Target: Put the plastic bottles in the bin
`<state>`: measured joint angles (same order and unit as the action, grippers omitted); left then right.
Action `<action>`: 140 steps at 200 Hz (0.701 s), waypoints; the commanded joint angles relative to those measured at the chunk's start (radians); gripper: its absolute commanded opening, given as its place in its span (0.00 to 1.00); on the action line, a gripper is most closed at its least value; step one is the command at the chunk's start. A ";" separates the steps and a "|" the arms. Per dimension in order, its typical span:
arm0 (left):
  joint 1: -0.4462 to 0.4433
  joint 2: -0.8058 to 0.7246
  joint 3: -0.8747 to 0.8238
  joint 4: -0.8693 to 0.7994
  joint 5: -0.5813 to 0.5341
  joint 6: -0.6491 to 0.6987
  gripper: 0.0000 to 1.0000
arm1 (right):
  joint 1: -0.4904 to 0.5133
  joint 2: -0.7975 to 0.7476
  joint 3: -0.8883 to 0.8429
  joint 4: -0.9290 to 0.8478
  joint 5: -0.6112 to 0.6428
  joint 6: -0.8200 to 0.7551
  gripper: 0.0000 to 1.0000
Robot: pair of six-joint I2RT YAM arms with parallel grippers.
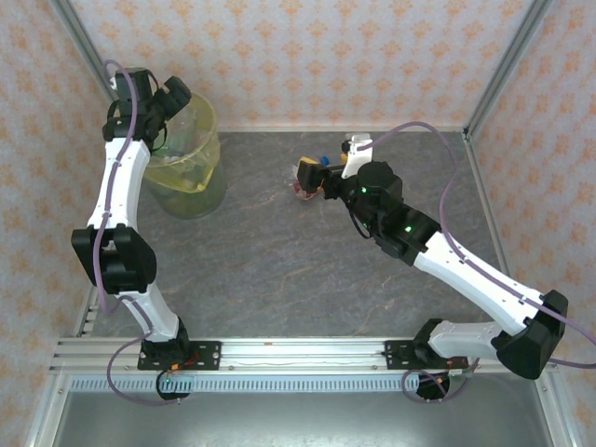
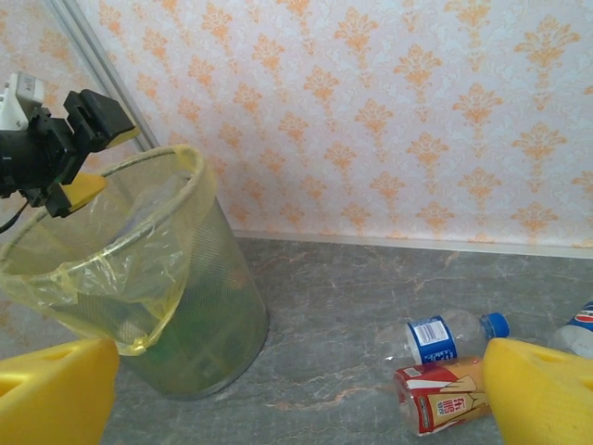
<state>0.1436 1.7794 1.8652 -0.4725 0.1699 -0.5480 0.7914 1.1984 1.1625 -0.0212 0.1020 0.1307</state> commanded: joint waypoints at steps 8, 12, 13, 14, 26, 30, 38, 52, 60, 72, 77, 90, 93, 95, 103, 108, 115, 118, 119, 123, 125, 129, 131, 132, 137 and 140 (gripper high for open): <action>-0.014 -0.062 0.033 -0.047 -0.049 0.016 0.99 | 0.002 0.003 0.008 0.002 0.049 0.020 1.00; -0.016 -0.070 0.031 -0.048 -0.051 0.017 0.99 | 0.002 0.005 0.010 0.001 0.050 0.023 1.00; -0.016 -0.072 0.030 -0.048 -0.051 0.017 0.99 | 0.001 0.005 0.010 0.001 0.051 0.023 1.00; -0.017 -0.074 0.030 -0.048 -0.051 0.017 0.99 | 0.001 0.006 0.010 0.001 0.052 0.024 1.00; -0.025 -0.095 0.028 -0.052 -0.064 0.024 0.99 | 0.000 0.013 0.011 -0.002 0.064 0.031 1.00; -0.027 -0.102 0.029 -0.057 -0.068 0.026 0.99 | 0.000 0.015 0.012 -0.003 0.069 0.033 1.00; -0.031 -0.115 0.028 -0.062 -0.072 0.027 0.99 | -0.001 0.022 0.015 -0.007 0.074 0.038 1.00; -0.048 -0.143 0.024 -0.064 -0.076 0.031 0.99 | -0.006 0.040 0.025 -0.020 0.081 0.051 1.00; -0.061 -0.159 0.018 -0.064 -0.075 0.037 0.99 | -0.013 0.056 0.037 -0.039 0.085 0.068 1.00; -0.081 -0.185 0.003 -0.061 -0.067 0.033 0.99 | -0.025 0.090 0.061 -0.073 0.085 0.090 1.00; -0.090 -0.201 -0.005 -0.057 -0.058 0.031 0.99 | -0.030 0.103 0.070 -0.082 0.084 0.099 1.00; -0.119 -0.239 -0.036 -0.048 -0.052 0.023 0.99 | -0.050 0.136 0.079 -0.094 0.073 0.126 1.00; -0.128 -0.247 -0.046 -0.043 -0.050 0.021 0.99 | -0.056 0.144 0.082 -0.095 0.068 0.133 1.00; -0.132 -0.255 -0.052 -0.040 -0.049 0.020 0.99 | -0.060 0.149 0.084 -0.097 0.064 0.141 1.00; -0.156 -0.284 -0.087 -0.025 -0.039 0.016 0.99 | -0.076 0.169 0.087 -0.105 0.051 0.168 1.00; -0.169 -0.302 -0.109 -0.017 -0.037 0.011 0.99 | -0.089 0.184 0.092 -0.111 0.048 0.185 1.00; -0.195 -0.326 -0.141 -0.003 -0.034 0.006 0.99 | -0.105 0.203 0.097 -0.121 0.050 0.205 1.00; -0.205 -0.336 -0.155 0.005 -0.031 0.005 0.99 | -0.111 0.211 0.099 -0.125 0.047 0.213 1.00; -0.208 -0.339 -0.157 0.006 -0.030 0.004 0.99 | -0.113 0.214 0.100 -0.126 0.046 0.215 1.00; -0.222 -0.352 -0.178 0.018 -0.027 0.001 0.99 | -0.125 0.224 0.103 -0.130 0.042 0.223 1.00; -0.230 -0.360 -0.189 0.024 -0.025 0.001 0.99 | -0.131 0.231 0.104 -0.134 0.041 0.228 1.00; -0.246 -0.374 -0.210 0.035 -0.021 -0.003 0.99 | -0.139 0.242 0.106 -0.135 0.041 0.238 1.00; -0.253 -0.379 -0.220 0.041 -0.019 -0.004 0.99 | -0.144 0.246 0.105 -0.135 0.041 0.242 1.00; -0.257 -0.382 -0.225 0.042 -0.018 -0.004 0.99 | -0.146 0.249 0.106 -0.135 0.041 0.243 1.00; -0.274 -0.398 -0.248 0.053 -0.013 -0.007 0.99 | -0.157 0.259 0.103 -0.131 0.042 0.255 1.00; -0.284 -0.407 -0.262 0.061 -0.011 -0.007 0.99 | -0.163 0.268 0.101 -0.127 0.042 0.259 1.00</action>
<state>-0.0750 1.4273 1.6936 -0.4805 0.1268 -0.5457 0.6739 1.4231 1.2366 -0.1131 0.1444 0.3042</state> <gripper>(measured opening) 0.991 0.996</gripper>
